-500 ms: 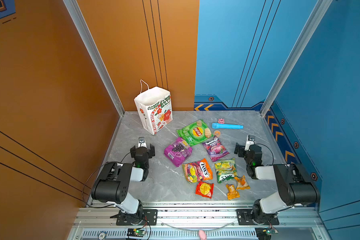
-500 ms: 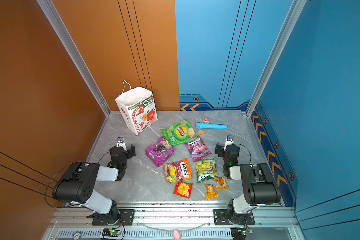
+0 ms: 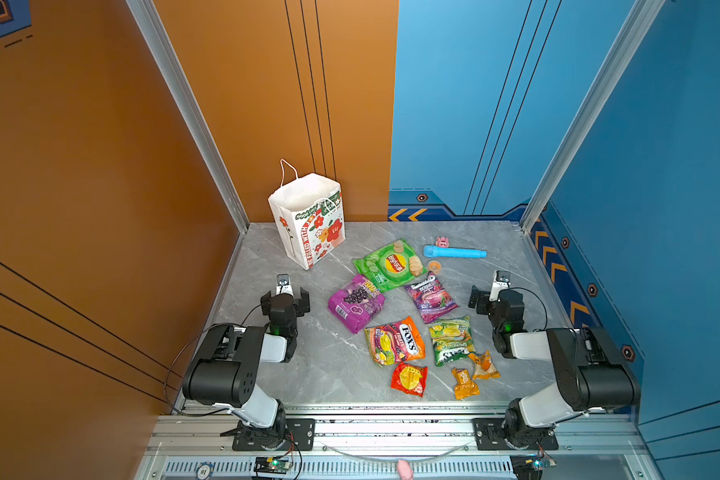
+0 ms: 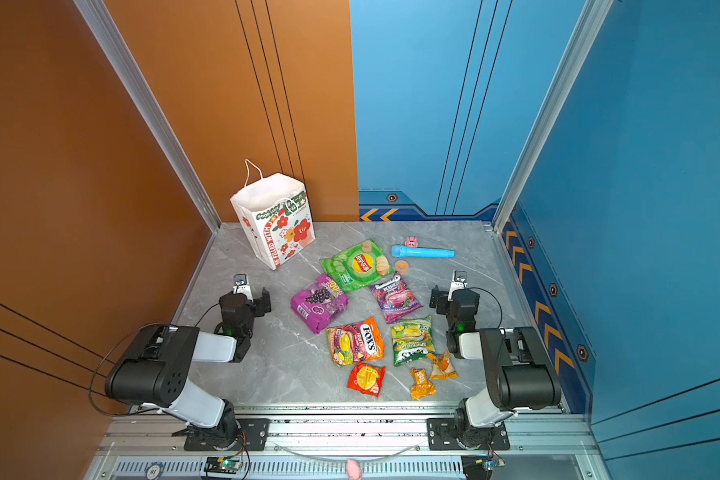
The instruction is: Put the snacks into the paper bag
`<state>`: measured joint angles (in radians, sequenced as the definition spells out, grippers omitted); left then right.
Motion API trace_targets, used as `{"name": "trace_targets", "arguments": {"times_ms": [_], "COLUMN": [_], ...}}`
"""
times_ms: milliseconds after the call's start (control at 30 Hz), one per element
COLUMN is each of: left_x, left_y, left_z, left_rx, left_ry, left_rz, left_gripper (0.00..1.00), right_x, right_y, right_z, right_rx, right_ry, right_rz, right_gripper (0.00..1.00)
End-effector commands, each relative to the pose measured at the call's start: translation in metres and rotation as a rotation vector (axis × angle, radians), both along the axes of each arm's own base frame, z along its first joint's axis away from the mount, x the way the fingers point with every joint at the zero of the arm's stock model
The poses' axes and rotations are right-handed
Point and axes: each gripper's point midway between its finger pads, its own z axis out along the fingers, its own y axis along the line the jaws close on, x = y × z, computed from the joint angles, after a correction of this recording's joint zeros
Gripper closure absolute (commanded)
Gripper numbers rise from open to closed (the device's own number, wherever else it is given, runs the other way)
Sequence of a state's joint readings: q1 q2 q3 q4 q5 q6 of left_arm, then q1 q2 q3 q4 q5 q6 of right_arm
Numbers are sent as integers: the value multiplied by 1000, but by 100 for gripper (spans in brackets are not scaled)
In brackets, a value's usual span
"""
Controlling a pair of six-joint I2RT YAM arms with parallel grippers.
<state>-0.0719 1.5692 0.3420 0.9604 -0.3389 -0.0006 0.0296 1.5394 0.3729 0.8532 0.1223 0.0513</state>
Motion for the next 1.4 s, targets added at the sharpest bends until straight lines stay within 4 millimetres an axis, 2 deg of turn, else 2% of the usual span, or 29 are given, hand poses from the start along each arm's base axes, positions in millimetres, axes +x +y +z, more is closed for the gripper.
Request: {"name": "trace_targets", "arguments": {"times_ms": [0,500,567,667,800,933,1033,1133,1233,1300,1367], "left_x": [7,6,6,1,-22,-37,-51,-60,-63,-69,-73], "left_y": [0,-1,-7,-29,-48,-64,-87,-93,-112,-120,-114], "left_z": [9,8,8,9,27,50,79,111,132,148,162], "left_rx": [-17,-15,-5,15,69,185,266,238,173,91,13], "left_ry": [-27,-25,-23,-41,-162,-224,-300,-344,-271,-232,-220], "left_rz": [-5,-8,-37,-157,-247,-234,-267,-215,-314,-374,-337], "left_gripper": [2,2,2,2,2,2,2,2,2,2,2], "right_x": [5,5,4,4,-2,-11,-19,-20,-26,-32,-38], "right_y": [1,1,1,2,7,14,21,34,41,42,43], "right_z": [8,8,8,9,12,20,36,44,59,78,97], "right_rx": [7,4,1,-10,-49,-69,-105,-146,-137,-105,-48], "right_ry": [-21,-21,-21,-24,-53,-101,-134,-73,-104,-145,-177], "right_rz": [11,11,9,3,3,33,44,89,101,88,84], "right_gripper": [0,0,0,0,0,0,0,0,0,0,0]}}
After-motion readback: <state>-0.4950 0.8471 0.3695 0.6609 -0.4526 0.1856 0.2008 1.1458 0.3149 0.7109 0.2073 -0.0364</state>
